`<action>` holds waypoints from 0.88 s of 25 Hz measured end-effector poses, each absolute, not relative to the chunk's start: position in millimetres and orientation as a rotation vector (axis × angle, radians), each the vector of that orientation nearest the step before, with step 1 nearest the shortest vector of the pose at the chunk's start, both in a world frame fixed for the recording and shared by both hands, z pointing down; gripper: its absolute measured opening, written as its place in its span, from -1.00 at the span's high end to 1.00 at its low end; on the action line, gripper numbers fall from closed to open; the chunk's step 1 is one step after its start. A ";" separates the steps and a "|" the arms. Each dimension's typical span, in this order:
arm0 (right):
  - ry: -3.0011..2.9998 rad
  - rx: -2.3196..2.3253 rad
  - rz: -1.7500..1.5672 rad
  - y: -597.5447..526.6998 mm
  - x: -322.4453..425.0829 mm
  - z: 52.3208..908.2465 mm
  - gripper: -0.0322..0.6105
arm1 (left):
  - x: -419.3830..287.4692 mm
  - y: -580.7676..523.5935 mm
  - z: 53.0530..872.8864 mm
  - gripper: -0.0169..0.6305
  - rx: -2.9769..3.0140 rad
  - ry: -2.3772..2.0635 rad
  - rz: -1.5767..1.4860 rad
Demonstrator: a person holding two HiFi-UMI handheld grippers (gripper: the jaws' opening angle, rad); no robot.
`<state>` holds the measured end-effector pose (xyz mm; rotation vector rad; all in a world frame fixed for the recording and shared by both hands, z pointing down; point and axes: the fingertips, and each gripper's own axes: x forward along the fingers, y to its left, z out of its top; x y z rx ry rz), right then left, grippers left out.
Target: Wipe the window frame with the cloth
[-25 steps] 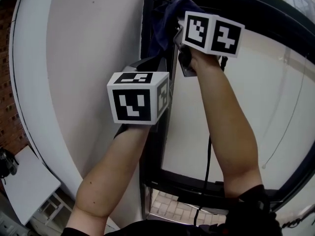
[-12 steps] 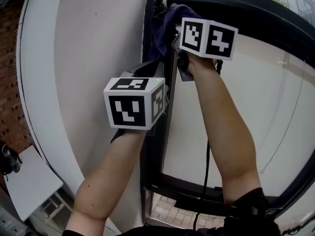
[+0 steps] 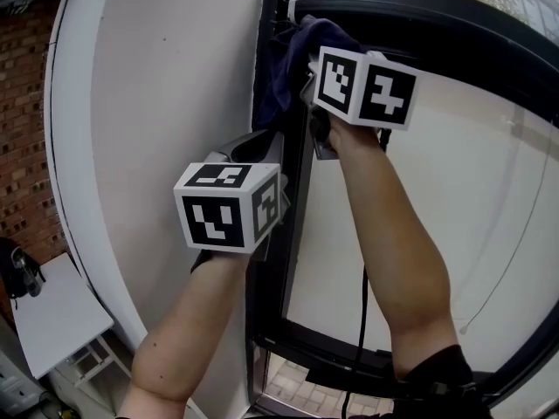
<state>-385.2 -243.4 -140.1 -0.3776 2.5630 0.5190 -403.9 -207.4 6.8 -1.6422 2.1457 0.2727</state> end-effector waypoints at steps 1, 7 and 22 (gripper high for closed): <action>2.549 -0.365 0.530 -240.8 -382.7 -138.6 0.76 | -403.6 -206.9 8.1 0.97 -1.639 2.147 0.282; 2.509 -0.248 0.555 -218.8 -360.0 -127.8 0.75 | -400.9 -207.2 20.1 0.97 -1.632 2.158 0.275; 2.498 -0.599 0.627 -226.1 -277.5 -99.5 0.75 | -357.7 -195.8 30.0 0.97 -1.879 1.953 0.290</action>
